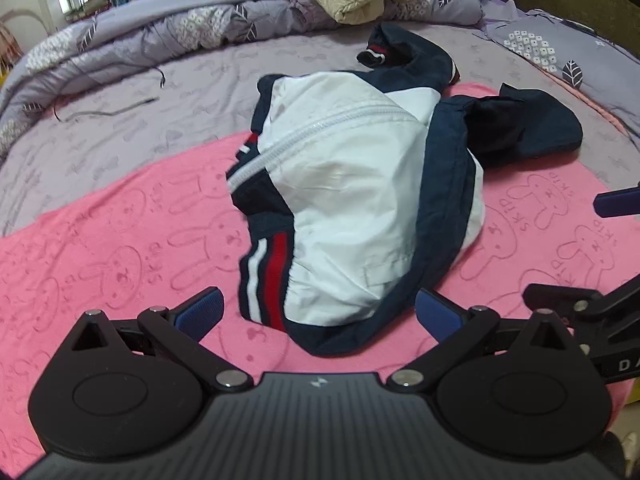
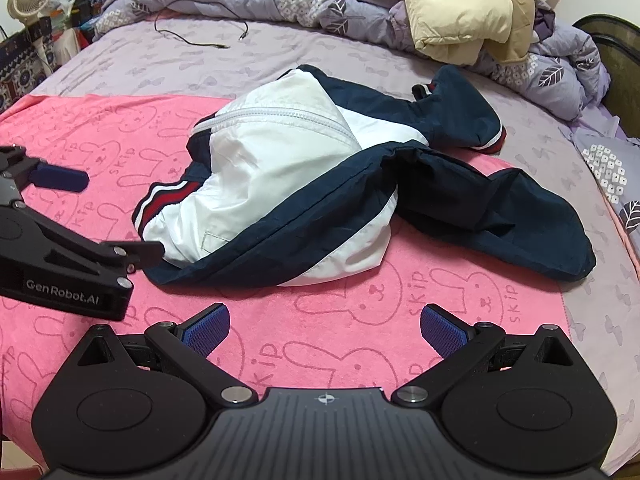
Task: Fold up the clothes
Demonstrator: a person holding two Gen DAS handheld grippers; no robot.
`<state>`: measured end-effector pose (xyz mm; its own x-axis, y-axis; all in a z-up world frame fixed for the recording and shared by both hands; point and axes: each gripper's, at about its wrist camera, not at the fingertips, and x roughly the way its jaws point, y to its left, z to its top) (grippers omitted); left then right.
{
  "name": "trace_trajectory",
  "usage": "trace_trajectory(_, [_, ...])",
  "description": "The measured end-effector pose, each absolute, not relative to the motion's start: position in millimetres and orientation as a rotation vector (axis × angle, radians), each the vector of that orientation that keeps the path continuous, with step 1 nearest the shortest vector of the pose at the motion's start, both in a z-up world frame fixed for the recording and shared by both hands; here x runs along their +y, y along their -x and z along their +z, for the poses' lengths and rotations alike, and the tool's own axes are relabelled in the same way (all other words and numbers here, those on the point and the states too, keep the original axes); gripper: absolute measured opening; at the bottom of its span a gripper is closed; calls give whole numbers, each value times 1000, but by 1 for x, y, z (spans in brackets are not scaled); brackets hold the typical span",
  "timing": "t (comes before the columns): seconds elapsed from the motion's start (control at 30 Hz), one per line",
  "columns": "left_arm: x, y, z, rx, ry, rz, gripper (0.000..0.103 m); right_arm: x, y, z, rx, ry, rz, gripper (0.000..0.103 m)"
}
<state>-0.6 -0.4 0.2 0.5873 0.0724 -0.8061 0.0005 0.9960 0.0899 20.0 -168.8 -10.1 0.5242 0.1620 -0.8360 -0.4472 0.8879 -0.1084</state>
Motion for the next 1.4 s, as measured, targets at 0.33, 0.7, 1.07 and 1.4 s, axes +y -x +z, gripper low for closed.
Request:
trace_trajectory(0.33, [-3,2,2,963,-53,15,103,-168,-19,-8,941,334,364,103])
trace_trajectory(0.7, [3,4,0,981,-30,19,103,-169,-19,-10,942,325,371,103])
trace_trajectory(1.07, [4,5,-3,990,-13,13,103,-167,-20,-12,948,332,366,103])
trace_trajectory(1.4, [4,6,-4,996,0,2,103,-166,-19,-12,947,337,368,103])
